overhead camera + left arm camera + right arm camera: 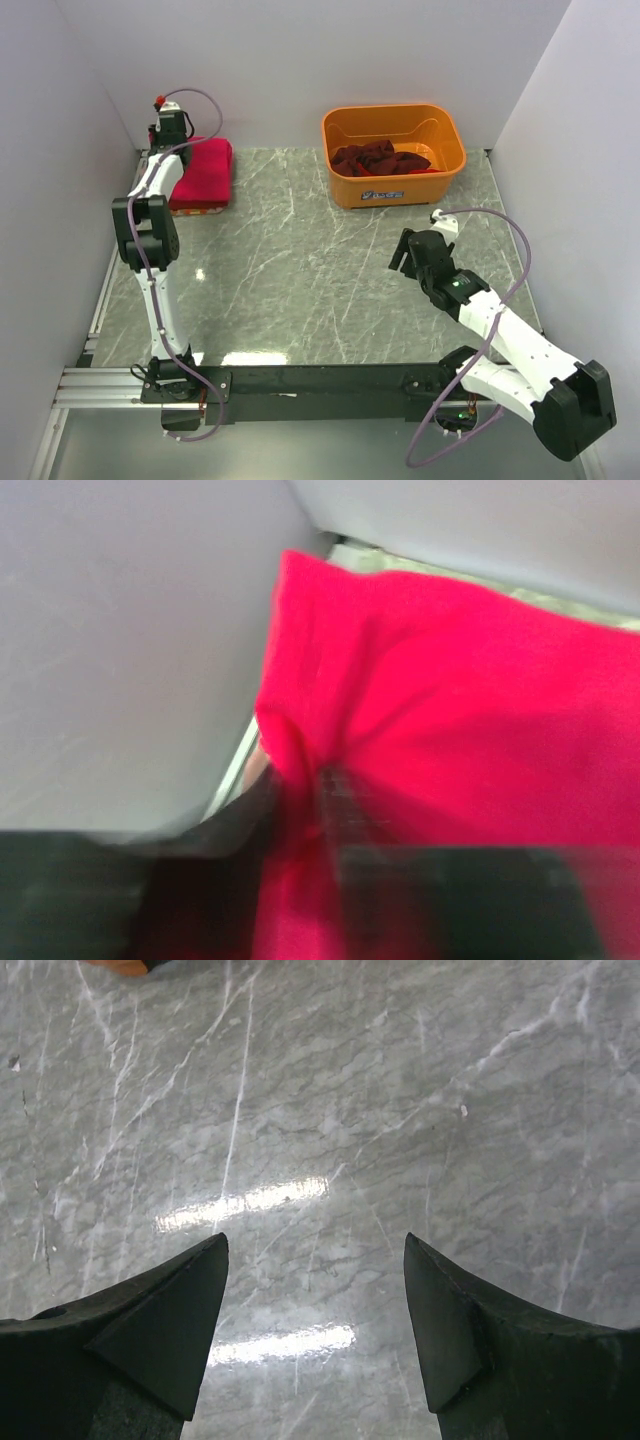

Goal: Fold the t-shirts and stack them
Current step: Neatly place the folded tshirt to the corner, then reset both grippers

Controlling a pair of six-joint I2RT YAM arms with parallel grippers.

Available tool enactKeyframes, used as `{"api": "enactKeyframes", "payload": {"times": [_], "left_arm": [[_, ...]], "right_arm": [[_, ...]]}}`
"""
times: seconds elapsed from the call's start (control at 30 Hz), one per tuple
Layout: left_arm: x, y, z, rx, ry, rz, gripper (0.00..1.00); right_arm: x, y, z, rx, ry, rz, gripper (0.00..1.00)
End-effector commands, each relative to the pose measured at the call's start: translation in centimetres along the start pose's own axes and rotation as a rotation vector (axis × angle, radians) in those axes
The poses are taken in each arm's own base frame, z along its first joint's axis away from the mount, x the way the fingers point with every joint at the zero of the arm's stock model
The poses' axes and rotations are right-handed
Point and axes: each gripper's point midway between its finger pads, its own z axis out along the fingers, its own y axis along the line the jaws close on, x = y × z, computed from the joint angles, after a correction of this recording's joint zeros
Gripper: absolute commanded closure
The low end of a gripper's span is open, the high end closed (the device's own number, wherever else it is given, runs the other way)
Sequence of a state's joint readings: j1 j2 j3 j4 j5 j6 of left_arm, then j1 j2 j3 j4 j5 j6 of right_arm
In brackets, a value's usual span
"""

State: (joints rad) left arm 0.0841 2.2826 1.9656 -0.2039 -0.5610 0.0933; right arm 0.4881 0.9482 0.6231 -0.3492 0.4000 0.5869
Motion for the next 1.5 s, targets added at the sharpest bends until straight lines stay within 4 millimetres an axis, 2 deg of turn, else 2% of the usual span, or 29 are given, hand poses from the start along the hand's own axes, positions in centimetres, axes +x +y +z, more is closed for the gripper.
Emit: {"api": "enactKeyframes", "payload": {"times": [0.0, 0.03, 0.1, 0.13, 0.17, 0.23, 0.27, 0.33, 0.37, 0.4, 0.47, 0.53, 0.57, 0.63, 0.67, 0.73, 0.77, 0.8, 0.83, 0.87, 0.9, 0.93, 0.97, 1.0, 1.13, 1.2, 1.23, 1.37, 1.47], "left_arm": [[-3.2, 3.8, 0.2, -0.152, -0.075, -0.091, 0.56], [-2.9, 4.1, 0.3, -0.170, -0.065, -0.094, 0.41], [-3.4, 4.4, 0.0, -0.178, -0.064, -0.128, 0.01], [-3.1, 4.2, -0.3, -0.168, -0.043, -0.140, 0.01], [-4.2, 4.3, -0.8, -0.151, -0.062, -0.189, 0.01], [-5.1, 4.4, -2.0, -0.137, -0.059, -0.244, 0.01], [-6.8, 5.0, -3.1, -0.133, -0.088, -0.281, 0.01], [-7.7, 5.0, -4.9, -0.124, -0.082, -0.325, 0.01], [-9.3, 5.5, -6.6, -0.111, -0.108, -0.356, 0.01], [-10.2, 4.4, -8.1, -0.070, -0.119, -0.369, 0.01], [-11.8, 4.0, -11.5, -0.014, -0.138, -0.423, 0.01], [-12.8, 0.8, -15.1, 0.134, -0.147, -0.478, 0.00], [-13.2, 0.6, -17.6, 0.204, -0.158, -0.507, 0.01], [-13.2, -2.5, -21.6, 0.393, -0.139, -0.591, 0.01], [-11.7, -2.6, -23.8, 0.446, -0.119, -0.611, 0.01], [-11.4, -5.2, -28.1, 0.578, -0.140, -0.672, 0.01], [-9.3, -6.2, -30.5, 0.647, -0.132, -0.642, 0.01], [-8.4, -8.8, -33.9, 0.726, -0.138, -0.605, 0.01], [-7.4, -9.4, -35.4, 0.746, -0.126, -0.616, 0.01], [-5.4, -9.2, -36.4, 0.724, -0.114, -0.619, 0.01], [-4.0, -10.6, -38.8, 0.770, -0.103, -0.596, 0.01], [-1.3, -11.3, -39.0, 0.765, -0.071, -0.573, 0.01], [-0.8, -10.5, -40.3, 0.775, -0.082, -0.586, 0.01], [0.7, -11.0, -41.3, 0.788, -0.068, -0.572, 0.01], [7.9, -10.6, -41.6, 0.764, 0.088, -0.533, 0.01], [9.5, -9.4, -41.8, 0.746, 0.097, -0.553, 0.01], [11.6, -9.2, -41.3, 0.726, 0.119, -0.545, 0.01], [13.4, -6.9, -40.9, 0.693, 0.109, -0.618, 0.01], [13.6, -6.2, -41.0, 0.704, 0.088, -0.649, 0.01]], "right_arm": [[-2.6, -0.2, -0.9, 0.026, -0.072, 0.045, 0.23], [-2.7, -0.2, -0.9, 0.030, -0.075, 0.044, 0.23], [-2.7, -0.3, -1.1, 0.030, -0.074, 0.044, 0.22], [-2.7, -0.3, -1.2, 0.032, -0.075, 0.044, 0.22], [-2.9, -0.3, -1.3, 0.032, -0.080, 0.048, 0.22], [-3.1, -0.4, -1.5, 0.030, -0.087, 0.051, 0.22], [-3.3, -0.3, -1.7, 0.022, -0.095, 0.056, 0.22], [-3.5, -0.2, -1.9, 0.016, -0.104, 0.065, 0.22], [-3.7, -0.3, -2.0, 0.013, -0.110, 0.069, 0.22], [-3.6, -0.3, -2.1, 0.012, -0.112, 0.068, 0.22], [-3.8, -0.3, -2.3, 0.010, -0.119, 0.079, 0.22], [-4.1, -0.2, -2.4, 0.001, -0.129, 0.084, 0.22], [-4.1, 0.0, -2.5, -0.008, -0.131, 0.086, 0.22], [-4.5, 0.3, -2.6, -0.029, -0.147, 0.089, 0.22], [-4.6, 0.5, -2.7, -0.040, -0.151, 0.092, 0.22], [-4.9, 0.8, -2.8, -0.056, -0.162, 0.099, 0.21], [-4.9, 0.9, -2.9, -0.068, -0.160, 0.097, 0.21], [-4.9, 1.1, -2.9, -0.077, -0.163, 0.097, 0.21], [-5.1, 1.3, -2.9, -0.091, -0.170, 0.098, 0.21], [-4.9, 1.4, -2.9, -0.099, -0.168, 0.096, 0.21], [-4.9, 1.5, -2.9, -0.106, -0.167, 0.101, 0.21], [-4.9, 1.5, -3.0, -0.106, -0.167, 0.100, 0.21], [-4.8, 1.4, -3.0, -0.109, -0.168, 0.099, 0.21], [-4.7, 1.4, -3.0, -0.114, -0.170, 0.102, 0.21], [-4.5, 1.7, -3.2, -0.150, -0.185, 0.113, 0.21], [-4.0, 1.6, -2.9, -0.154, -0.181, 0.117, 0.20], [-4.0, 1.8, -2.9, -0.164, -0.183, 0.128, 0.20], [-3.2, 1.4, -2.5, -0.151, -0.168, 0.141, 0.20], [-2.8, 1.2, -2.1, -0.135, -0.154, 0.147, 0.20]]}}
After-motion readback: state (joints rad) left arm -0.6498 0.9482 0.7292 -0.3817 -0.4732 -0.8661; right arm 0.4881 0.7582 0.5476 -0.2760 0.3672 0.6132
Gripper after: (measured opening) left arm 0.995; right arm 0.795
